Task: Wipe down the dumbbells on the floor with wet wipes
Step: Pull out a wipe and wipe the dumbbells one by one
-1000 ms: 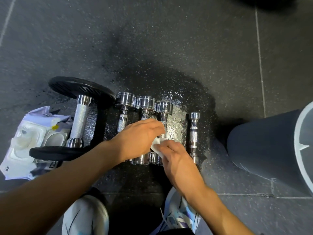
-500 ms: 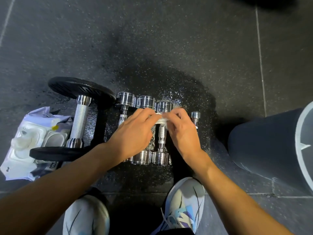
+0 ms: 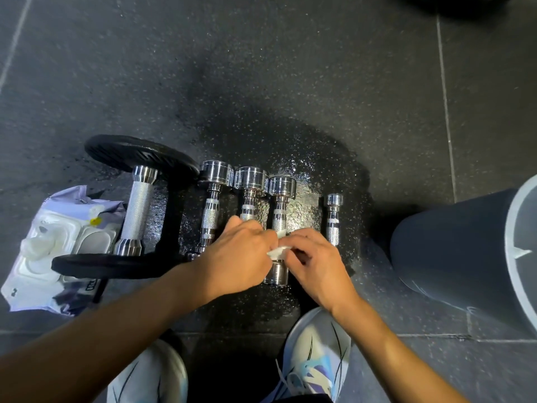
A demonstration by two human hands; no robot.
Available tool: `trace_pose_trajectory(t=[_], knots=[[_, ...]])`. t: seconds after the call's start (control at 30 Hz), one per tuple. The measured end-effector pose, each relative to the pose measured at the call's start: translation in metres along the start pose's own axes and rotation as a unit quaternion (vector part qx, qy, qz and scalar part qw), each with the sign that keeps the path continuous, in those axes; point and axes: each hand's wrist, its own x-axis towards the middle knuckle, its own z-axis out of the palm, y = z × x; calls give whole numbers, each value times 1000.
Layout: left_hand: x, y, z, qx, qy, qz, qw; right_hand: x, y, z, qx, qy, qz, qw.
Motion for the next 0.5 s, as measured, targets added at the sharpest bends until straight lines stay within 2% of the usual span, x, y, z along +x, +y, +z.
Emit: trace_pose_trajectory(t=[0.13,0.23,0.33,0.5], knots=[[5,6,3,-28,59,-65,996,20,-12,6,30,68,67,995],[9,16,4,-39,80,-101,991,35,-21,8,47,111,71,990],[14,20,3,-48,98,-99,989,42,-20,13,-14,153,55,987],[18,15,1,-55,93,-85,991,9,-20,18,49,159,115,979]])
